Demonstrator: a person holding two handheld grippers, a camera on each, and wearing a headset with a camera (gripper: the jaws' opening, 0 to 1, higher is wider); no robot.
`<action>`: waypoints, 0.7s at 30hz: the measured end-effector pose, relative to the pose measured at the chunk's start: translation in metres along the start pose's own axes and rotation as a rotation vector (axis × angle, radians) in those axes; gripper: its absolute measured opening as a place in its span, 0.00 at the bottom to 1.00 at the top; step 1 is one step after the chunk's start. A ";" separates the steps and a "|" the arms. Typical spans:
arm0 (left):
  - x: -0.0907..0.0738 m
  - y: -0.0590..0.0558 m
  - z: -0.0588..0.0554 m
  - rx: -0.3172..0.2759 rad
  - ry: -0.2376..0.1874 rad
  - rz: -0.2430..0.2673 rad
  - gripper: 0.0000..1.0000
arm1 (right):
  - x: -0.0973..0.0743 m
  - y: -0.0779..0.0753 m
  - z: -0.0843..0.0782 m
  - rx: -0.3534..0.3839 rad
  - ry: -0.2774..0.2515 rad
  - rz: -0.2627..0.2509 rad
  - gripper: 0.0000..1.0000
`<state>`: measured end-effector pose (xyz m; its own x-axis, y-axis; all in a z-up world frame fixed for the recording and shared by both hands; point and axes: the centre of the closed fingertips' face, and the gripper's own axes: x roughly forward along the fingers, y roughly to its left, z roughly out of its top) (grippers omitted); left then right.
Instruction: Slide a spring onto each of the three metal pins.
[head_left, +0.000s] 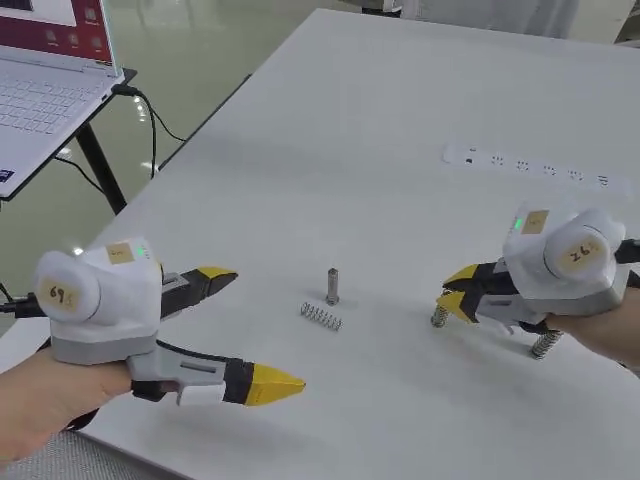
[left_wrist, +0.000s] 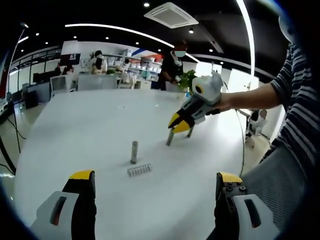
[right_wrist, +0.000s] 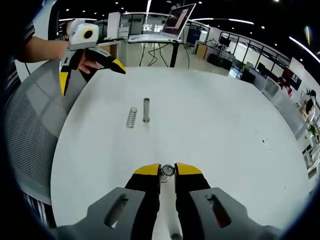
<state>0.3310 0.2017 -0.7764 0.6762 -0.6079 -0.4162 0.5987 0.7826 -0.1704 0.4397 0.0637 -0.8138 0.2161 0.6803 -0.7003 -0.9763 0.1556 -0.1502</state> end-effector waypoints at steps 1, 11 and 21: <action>0.000 0.000 0.000 0.000 0.000 0.000 0.98 | 0.001 0.000 -0.002 0.006 0.002 0.002 0.08; 0.002 -0.002 -0.004 -0.006 0.008 -0.006 0.98 | 0.002 0.003 -0.004 0.031 0.000 0.005 0.08; 0.004 -0.004 -0.001 -0.003 0.000 -0.013 0.97 | 0.002 0.004 -0.001 0.088 -0.014 0.002 0.10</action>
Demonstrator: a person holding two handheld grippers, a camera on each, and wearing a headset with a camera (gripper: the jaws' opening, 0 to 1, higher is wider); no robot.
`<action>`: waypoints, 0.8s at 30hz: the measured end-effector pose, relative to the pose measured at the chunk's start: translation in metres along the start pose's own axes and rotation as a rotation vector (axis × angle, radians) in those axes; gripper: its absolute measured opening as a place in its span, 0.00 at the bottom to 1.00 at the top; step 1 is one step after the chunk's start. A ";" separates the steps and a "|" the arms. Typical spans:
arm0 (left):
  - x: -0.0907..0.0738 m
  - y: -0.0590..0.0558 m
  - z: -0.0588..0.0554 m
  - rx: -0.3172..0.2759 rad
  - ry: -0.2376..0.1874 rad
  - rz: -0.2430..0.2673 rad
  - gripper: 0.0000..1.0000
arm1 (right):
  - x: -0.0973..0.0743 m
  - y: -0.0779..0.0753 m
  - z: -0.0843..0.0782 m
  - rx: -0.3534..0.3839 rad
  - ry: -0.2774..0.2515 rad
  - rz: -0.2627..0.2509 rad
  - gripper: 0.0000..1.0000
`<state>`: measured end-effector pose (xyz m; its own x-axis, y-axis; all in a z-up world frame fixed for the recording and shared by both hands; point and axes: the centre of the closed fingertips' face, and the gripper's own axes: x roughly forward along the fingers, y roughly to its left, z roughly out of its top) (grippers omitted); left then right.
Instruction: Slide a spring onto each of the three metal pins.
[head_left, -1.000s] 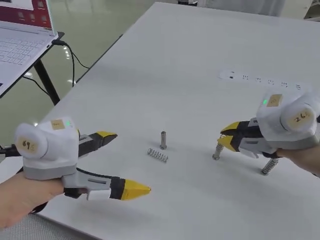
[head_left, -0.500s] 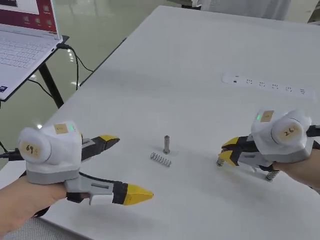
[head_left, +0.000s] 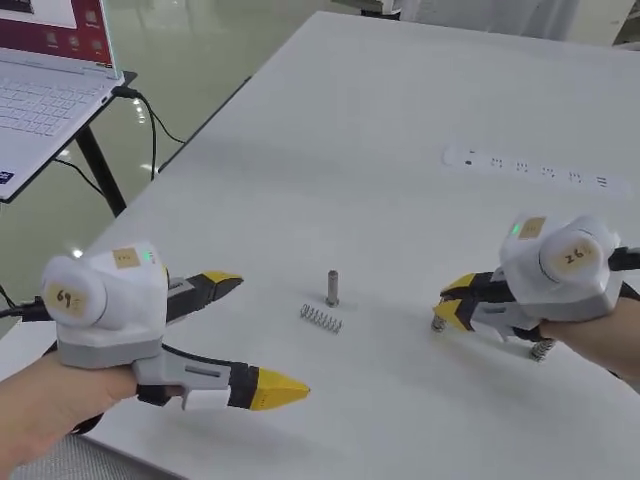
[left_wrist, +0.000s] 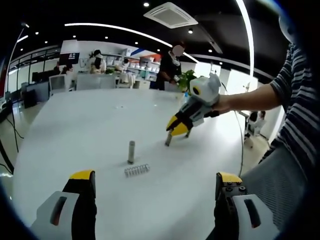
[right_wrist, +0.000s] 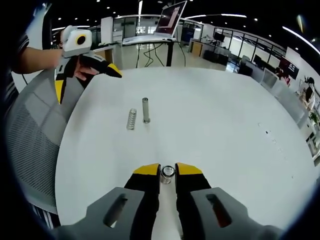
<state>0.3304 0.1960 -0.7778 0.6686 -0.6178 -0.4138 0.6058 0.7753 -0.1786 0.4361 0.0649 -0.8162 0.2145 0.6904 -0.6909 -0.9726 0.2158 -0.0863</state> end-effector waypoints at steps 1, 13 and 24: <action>0.000 0.000 0.000 0.001 0.000 0.000 0.97 | -0.001 -0.001 0.002 0.005 -0.010 -0.010 0.11; 0.002 0.000 0.002 -0.001 -0.006 -0.003 0.98 | -0.013 -0.001 0.007 0.094 -0.063 -0.020 0.17; 0.002 0.001 0.003 0.006 -0.003 -0.006 0.98 | -0.029 0.007 0.017 0.219 -0.167 -0.014 0.20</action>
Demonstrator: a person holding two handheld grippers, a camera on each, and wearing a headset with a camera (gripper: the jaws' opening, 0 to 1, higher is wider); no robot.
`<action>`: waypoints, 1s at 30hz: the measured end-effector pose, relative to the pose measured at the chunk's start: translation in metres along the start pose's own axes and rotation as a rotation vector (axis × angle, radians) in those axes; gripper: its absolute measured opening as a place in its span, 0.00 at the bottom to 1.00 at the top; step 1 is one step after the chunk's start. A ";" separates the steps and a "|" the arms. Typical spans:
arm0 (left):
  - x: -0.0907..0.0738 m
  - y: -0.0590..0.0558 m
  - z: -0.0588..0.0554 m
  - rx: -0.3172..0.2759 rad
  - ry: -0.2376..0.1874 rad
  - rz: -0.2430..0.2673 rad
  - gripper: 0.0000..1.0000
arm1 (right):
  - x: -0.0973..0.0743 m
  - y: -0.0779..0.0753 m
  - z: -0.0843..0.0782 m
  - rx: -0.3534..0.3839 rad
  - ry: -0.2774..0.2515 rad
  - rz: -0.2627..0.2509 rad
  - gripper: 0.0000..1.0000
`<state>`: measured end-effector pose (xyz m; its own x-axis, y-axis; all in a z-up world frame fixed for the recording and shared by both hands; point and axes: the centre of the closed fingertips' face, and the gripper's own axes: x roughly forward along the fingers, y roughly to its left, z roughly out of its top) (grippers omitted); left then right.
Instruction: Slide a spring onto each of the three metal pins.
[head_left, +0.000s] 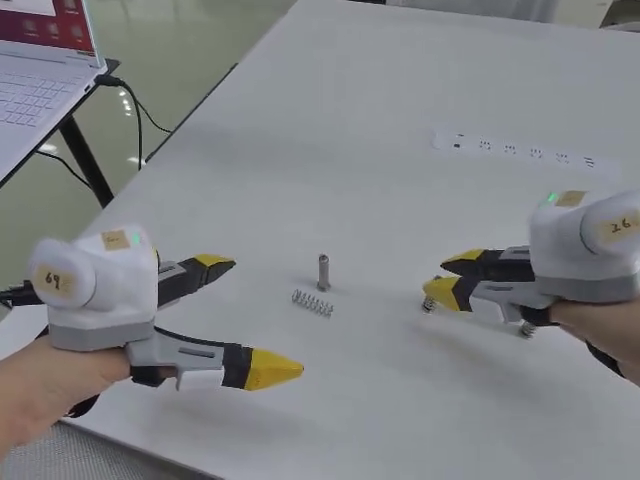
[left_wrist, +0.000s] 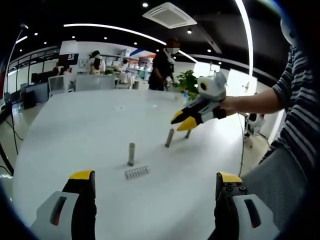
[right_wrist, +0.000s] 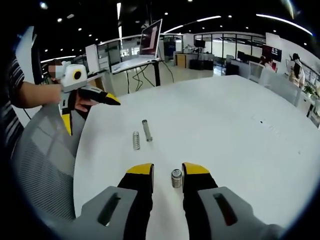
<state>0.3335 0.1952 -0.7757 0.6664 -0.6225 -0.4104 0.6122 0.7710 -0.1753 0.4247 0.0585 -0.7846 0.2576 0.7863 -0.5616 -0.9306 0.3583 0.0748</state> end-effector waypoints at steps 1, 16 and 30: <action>0.000 0.000 0.001 0.001 -0.001 -0.001 0.98 | -0.002 0.000 0.000 0.013 -0.009 0.000 0.21; 0.005 0.000 0.005 0.005 -0.004 -0.010 0.98 | -0.028 0.014 -0.011 0.146 -0.066 0.014 0.21; 0.007 -0.001 0.006 0.005 -0.003 -0.016 0.98 | -0.039 0.027 -0.031 0.200 -0.071 0.012 0.19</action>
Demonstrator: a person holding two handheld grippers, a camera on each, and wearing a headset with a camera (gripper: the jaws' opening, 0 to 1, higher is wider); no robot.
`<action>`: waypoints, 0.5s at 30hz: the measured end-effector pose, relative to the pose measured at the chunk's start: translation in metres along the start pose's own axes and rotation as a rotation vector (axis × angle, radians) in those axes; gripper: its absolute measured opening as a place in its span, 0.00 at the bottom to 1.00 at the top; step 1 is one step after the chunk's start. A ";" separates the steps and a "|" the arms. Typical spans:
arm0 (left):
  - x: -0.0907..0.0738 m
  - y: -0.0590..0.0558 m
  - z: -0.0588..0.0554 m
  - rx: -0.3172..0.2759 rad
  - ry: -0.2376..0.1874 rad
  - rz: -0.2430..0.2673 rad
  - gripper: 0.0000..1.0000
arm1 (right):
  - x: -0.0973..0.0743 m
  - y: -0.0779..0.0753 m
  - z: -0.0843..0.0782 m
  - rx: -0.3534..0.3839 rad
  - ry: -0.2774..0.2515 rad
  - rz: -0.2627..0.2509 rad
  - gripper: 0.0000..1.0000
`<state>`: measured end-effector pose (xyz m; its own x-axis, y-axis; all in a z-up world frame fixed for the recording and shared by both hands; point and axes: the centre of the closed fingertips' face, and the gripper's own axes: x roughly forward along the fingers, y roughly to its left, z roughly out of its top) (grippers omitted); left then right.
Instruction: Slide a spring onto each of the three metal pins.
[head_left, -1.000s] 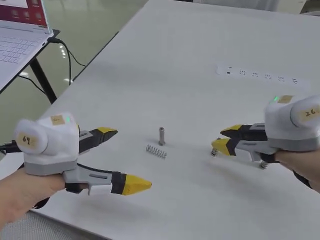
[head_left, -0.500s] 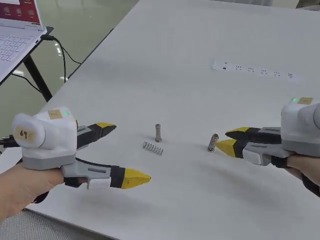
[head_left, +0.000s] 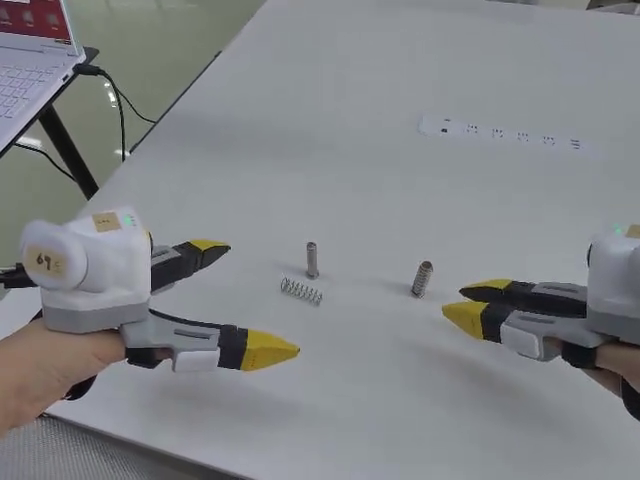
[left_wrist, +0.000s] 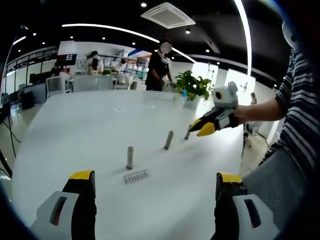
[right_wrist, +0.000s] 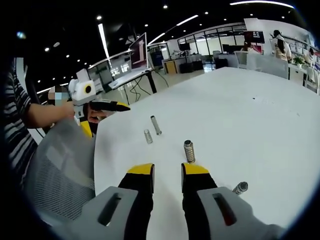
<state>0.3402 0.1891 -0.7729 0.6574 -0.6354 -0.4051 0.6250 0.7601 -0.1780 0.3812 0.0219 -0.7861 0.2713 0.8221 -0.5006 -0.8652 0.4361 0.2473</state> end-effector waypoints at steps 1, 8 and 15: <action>0.000 0.000 0.000 -0.001 0.000 0.000 0.98 | -0.001 0.000 -0.001 0.001 0.003 0.002 0.19; 0.000 0.001 -0.001 -0.003 -0.001 -0.005 0.98 | -0.003 -0.002 -0.002 0.018 0.005 -0.010 0.19; 0.000 -0.003 0.003 0.002 0.003 -0.031 0.98 | -0.001 0.005 0.002 0.015 0.012 -0.015 0.19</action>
<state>0.3396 0.1865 -0.7693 0.6365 -0.6579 -0.4025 0.6454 0.7401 -0.1889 0.3779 0.0242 -0.7826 0.2788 0.8112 -0.5140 -0.8548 0.4536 0.2521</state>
